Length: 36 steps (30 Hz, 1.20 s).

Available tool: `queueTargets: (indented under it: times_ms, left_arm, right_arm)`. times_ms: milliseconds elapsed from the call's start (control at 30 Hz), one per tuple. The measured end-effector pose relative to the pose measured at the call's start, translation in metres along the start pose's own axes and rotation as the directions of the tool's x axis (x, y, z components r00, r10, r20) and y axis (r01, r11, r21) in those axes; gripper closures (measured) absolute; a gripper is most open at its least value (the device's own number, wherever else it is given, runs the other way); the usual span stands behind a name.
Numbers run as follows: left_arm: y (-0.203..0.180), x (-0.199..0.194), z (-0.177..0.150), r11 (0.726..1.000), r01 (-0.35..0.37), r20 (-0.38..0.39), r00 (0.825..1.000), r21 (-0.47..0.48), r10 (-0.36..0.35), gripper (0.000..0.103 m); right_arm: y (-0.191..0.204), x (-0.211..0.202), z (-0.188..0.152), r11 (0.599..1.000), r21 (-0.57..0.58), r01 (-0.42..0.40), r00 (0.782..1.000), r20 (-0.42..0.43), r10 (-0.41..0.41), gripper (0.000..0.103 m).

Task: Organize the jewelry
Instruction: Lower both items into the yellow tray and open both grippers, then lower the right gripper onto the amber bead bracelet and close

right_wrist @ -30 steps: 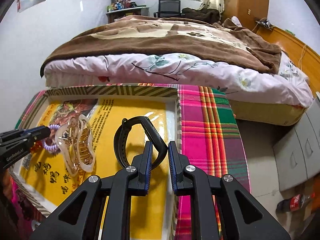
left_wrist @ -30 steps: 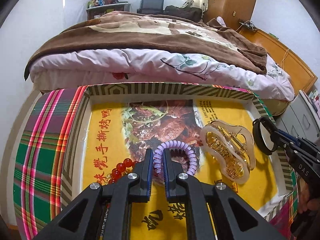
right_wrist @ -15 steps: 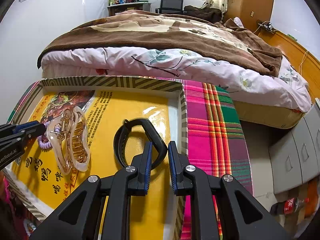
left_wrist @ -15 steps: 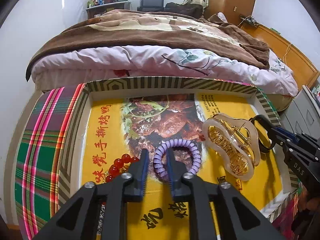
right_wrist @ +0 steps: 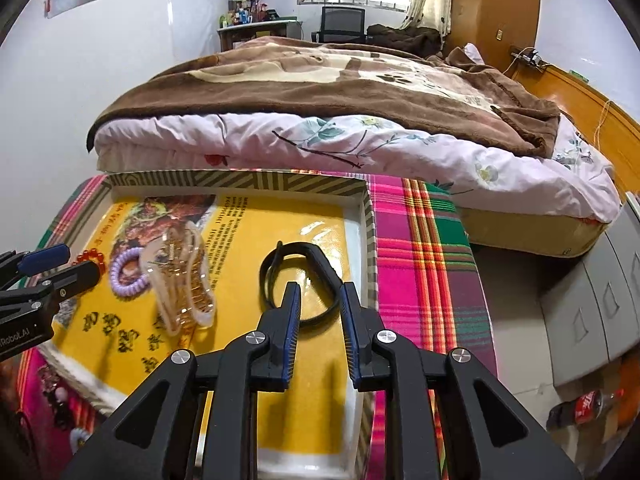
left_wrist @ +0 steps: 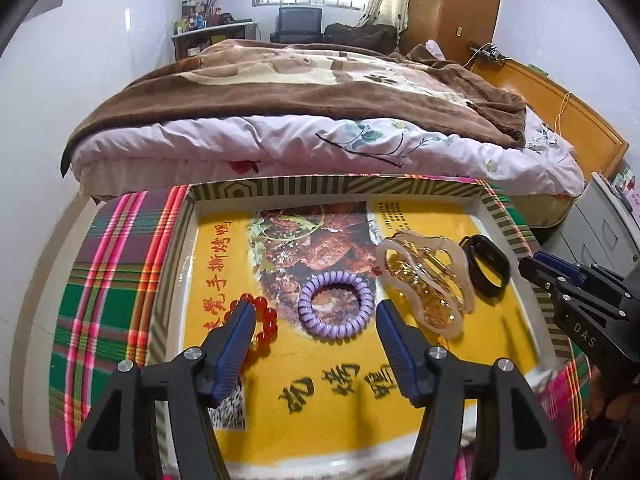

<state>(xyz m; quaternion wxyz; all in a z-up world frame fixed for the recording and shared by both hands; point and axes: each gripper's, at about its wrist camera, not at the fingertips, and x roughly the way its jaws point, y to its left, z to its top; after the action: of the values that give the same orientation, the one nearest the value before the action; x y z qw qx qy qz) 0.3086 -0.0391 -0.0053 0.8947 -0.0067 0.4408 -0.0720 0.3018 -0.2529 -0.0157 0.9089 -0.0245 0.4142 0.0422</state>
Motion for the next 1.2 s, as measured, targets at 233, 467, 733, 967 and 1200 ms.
queueTargets:
  times_ms: [233,467,733,967,1200]
  left_arm:
    - [-0.004,-0.038,-0.014,1.0,-0.008,0.048,0.999,0.013,0.008,0.036]
    - [-0.004,-0.071,-0.032,1.0,0.003,0.082,0.997,0.012,-0.004,0.034]
    - [0.015,-0.104,-0.07,1.0,0.009,0.12,0.993,-0.03,-0.005,0.027]
    - [0.043,-0.121,-0.106,0.994,0.01,0.128,0.992,-0.105,0.004,0.022]
    - [0.06,-0.124,-0.132,0.991,-0.012,0.104,0.994,-0.136,0.026,0.022]
  right_arm:
    - [0.0,-0.029,-0.01,1.0,0.016,-0.024,0.999,0.038,0.023,0.082]
    - [0.0,-0.056,-0.024,0.998,0.036,-0.058,0.996,0.07,0.055,0.076]
    - [-0.01,-0.08,-0.066,0.991,0.058,-0.117,0.991,0.072,0.112,0.076]
    - [-0.004,-0.079,-0.114,0.98,0.04,-0.194,0.981,-0.003,0.195,0.051]
    - [0.016,-0.071,-0.135,0.978,0.047,-0.205,0.978,-0.043,0.207,0.042]
